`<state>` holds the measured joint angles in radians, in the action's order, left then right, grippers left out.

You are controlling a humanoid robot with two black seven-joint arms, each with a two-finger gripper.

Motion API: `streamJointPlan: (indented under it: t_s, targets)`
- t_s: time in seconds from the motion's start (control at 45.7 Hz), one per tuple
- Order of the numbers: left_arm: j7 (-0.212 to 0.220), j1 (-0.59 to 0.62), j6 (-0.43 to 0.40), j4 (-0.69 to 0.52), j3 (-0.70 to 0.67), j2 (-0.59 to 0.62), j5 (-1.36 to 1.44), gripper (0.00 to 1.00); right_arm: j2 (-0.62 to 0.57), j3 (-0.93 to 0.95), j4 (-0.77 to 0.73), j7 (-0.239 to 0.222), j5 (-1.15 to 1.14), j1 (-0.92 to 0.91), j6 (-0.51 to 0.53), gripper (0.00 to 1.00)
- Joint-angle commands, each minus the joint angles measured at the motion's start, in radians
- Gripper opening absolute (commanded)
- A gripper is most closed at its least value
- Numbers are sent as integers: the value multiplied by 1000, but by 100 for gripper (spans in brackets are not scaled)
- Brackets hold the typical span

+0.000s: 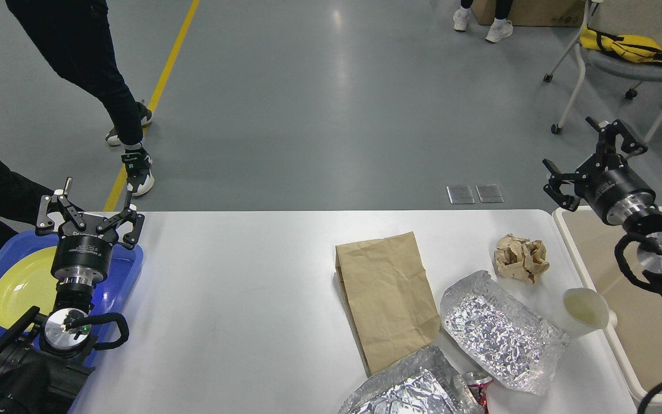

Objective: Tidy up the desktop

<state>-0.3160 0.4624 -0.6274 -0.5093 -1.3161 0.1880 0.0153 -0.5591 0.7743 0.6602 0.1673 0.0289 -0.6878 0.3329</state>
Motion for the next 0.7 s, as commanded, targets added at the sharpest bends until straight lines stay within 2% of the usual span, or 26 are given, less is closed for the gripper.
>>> streamJointPlan:
  t_s: [0.0,0.35,0.679]
  targets:
    - [0,-1,0,0,0,1,0,97,-67,-197,-1,0,0,-36,3,100]
    - [0,-1,0,0,0,1,0,97,-197,-693,4,0,8,-259,12,100]
    - [0,1,0,0,0,1,0,97,-170,-1092,15,0,8,-608,18,100]
